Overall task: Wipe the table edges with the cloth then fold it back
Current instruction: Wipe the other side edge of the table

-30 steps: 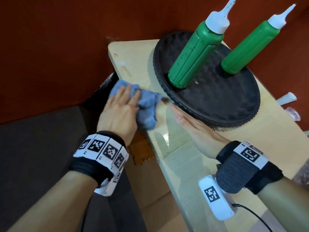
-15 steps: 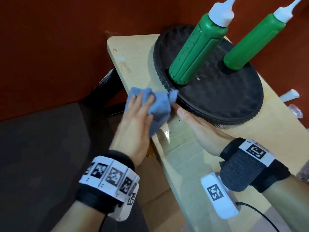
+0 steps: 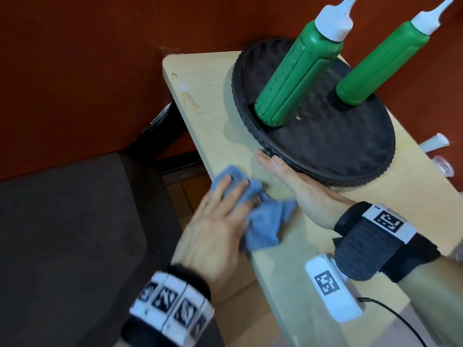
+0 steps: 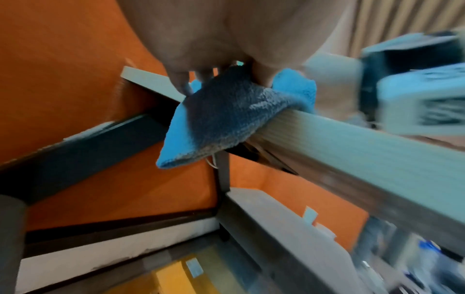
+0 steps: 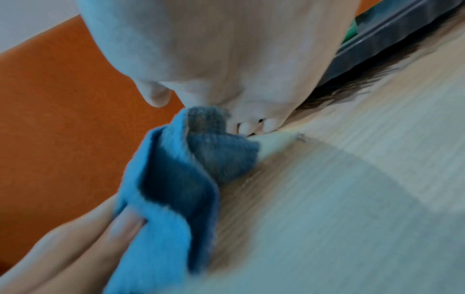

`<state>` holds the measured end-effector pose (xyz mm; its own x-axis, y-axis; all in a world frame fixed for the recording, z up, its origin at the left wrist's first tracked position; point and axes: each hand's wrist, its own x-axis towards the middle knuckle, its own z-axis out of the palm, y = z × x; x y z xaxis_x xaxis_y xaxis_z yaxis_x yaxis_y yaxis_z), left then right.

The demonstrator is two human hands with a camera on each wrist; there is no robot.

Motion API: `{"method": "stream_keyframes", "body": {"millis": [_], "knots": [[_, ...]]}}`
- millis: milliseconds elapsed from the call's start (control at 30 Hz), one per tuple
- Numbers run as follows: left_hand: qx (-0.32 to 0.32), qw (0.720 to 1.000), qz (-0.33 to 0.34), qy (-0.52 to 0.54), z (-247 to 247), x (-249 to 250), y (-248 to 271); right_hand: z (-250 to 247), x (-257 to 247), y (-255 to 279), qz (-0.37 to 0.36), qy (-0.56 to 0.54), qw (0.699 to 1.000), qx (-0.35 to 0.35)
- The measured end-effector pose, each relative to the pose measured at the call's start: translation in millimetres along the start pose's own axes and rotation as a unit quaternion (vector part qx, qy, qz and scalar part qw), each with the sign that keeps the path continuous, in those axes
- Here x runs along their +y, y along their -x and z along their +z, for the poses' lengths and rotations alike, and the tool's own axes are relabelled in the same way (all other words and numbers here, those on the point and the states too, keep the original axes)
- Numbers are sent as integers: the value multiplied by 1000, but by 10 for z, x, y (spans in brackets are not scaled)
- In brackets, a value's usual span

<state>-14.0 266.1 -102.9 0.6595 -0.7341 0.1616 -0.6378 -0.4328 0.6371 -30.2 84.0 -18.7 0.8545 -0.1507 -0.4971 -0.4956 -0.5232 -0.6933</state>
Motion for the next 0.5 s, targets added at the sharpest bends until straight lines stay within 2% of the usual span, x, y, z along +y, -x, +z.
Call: {"method": "stream_keyframes", "body": {"millis": [67, 133, 233, 300, 400, 500], "knots": [[20, 997, -57, 52, -35, -26, -137, -4, -2, 9, -1, 5, 1000, 0], [16, 995, -30, 89, -7, 47, -20, -10, 4, 11, -5, -6, 1000, 3], [-41, 995, 42, 85, 46, 145, 286, 1, 10, 14, -2, -11, 1000, 2], [-39, 995, 46, 77, 36, 50, 241, 15, -2, 15, -3, 5, 1000, 7], [3, 998, 23, 63, 5, -29, 20, 20, -3, 9, -4, 11, 1000, 16], [-4, 997, 23, 70, 54, 56, 115, 28, 16, 1, -9, 16, 1000, 11]]}}
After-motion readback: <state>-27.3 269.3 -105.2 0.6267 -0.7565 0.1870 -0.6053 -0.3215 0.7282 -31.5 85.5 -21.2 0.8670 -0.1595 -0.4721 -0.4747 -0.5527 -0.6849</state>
